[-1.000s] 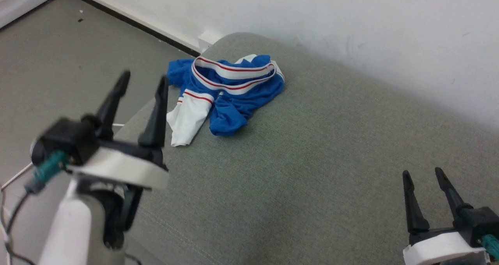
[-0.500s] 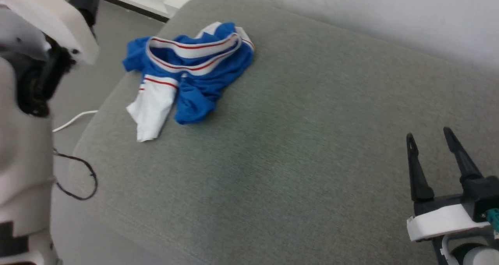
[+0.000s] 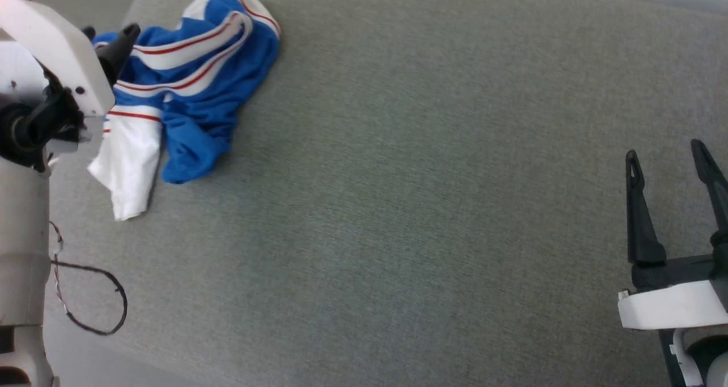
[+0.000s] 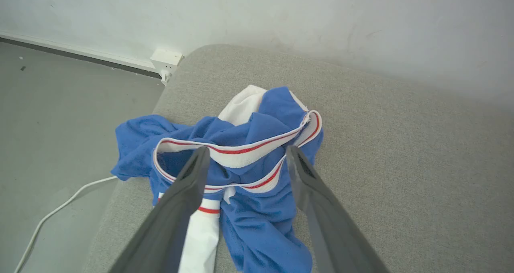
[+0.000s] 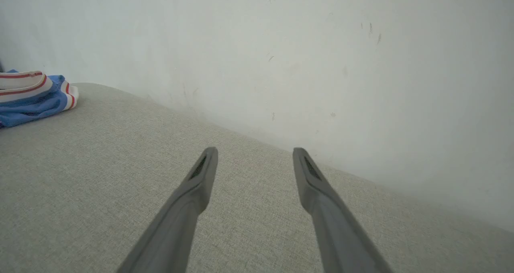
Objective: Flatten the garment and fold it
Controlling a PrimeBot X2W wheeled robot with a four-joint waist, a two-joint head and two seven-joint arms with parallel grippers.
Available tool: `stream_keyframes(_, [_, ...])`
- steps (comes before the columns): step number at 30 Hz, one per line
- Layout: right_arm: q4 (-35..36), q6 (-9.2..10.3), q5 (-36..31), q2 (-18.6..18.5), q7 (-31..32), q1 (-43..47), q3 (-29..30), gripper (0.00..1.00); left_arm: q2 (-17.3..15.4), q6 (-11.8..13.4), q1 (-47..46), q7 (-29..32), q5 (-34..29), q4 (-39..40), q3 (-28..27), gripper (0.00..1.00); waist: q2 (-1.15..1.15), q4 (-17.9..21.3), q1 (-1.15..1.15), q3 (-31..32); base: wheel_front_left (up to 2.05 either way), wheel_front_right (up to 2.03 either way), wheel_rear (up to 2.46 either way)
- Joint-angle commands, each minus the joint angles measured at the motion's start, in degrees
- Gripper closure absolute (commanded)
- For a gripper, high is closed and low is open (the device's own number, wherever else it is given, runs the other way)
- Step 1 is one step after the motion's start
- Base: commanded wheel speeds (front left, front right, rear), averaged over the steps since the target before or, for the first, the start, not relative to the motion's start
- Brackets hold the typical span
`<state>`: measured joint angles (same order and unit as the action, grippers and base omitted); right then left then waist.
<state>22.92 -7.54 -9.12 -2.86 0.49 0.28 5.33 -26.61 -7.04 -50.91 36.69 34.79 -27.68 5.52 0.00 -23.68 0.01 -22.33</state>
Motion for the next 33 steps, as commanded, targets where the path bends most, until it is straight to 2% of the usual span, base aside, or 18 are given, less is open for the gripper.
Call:
stream_keyframes(1, [0.6,0.05,-0.4,0.0,0.1,0.0,0.0,0.00,-0.2,-0.3,0.2,0.9,0.9,-0.9,-0.2,0.00,0.00,3.3,-0.01,-3.6,0.00,0.00,0.00])
stream_keyframes(11, [3.9,0.05,-1.0,0.0,1.4,-0.1,-0.1,0.00,0.5,3.9,2.1,9.2,5.4,-5.0,-2.0,0.00,0.00,6.1,-0.01,-6.5,0.00,0.00,0.00])
stream_keyframes(18, [5.2,0.05,-1.1,0.0,1.9,0.3,-0.2,0.00,-0.7,6.2,3.8,9.2,3.4,-5.5,-1.1,0.00,0.00,7.7,-0.01,-6.8,0.00,0.00,0.00])
stream_keyframes(19, [5.3,0.05,-1.1,0.0,2.0,0.3,-0.3,0.00,-0.9,6.1,4.0,9.1,3.2,-5.6,-0.9,0.09,0.00,7.9,-0.01,-6.9,0.00,0.00,0.00])
stream_keyframes(20, [5.5,0.05,-1.1,0.0,2.1,0.2,-0.3,0.00,-1.1,6.0,4.2,8.9,2.9,-5.7,-0.7,0.63,0.00,8.1,-0.01,-6.9,0.00,0.00,0.00])
stream_keyframes(21, [5.7,0.05,-1.0,0.0,2.2,0.1,-0.3,0.00,-1.3,5.8,4.4,8.6,2.6,-5.9,-0.4,1.00,0.00,8.2,-0.01,-7.0,0.00,0.00,0.00])
stream_keyframes(24, [6.0,0.05,-1.0,0.0,2.3,-0.2,0.0,0.00,-1.6,4.8,4.9,7.5,2.6,-6.3,-0.2,1.00,0.00,8.4,-0.01,-6.8,0.00,0.00,0.00])
stream_keyframes(33, [5.3,0.05,0.2,0.0,1.7,-0.9,0.1,0.00,-4.2,4.1,3.7,0.6,1.3,-6.5,-1.4,1.00,0.00,8.5,-0.01,-4.1,0.00,0.00,0.00])
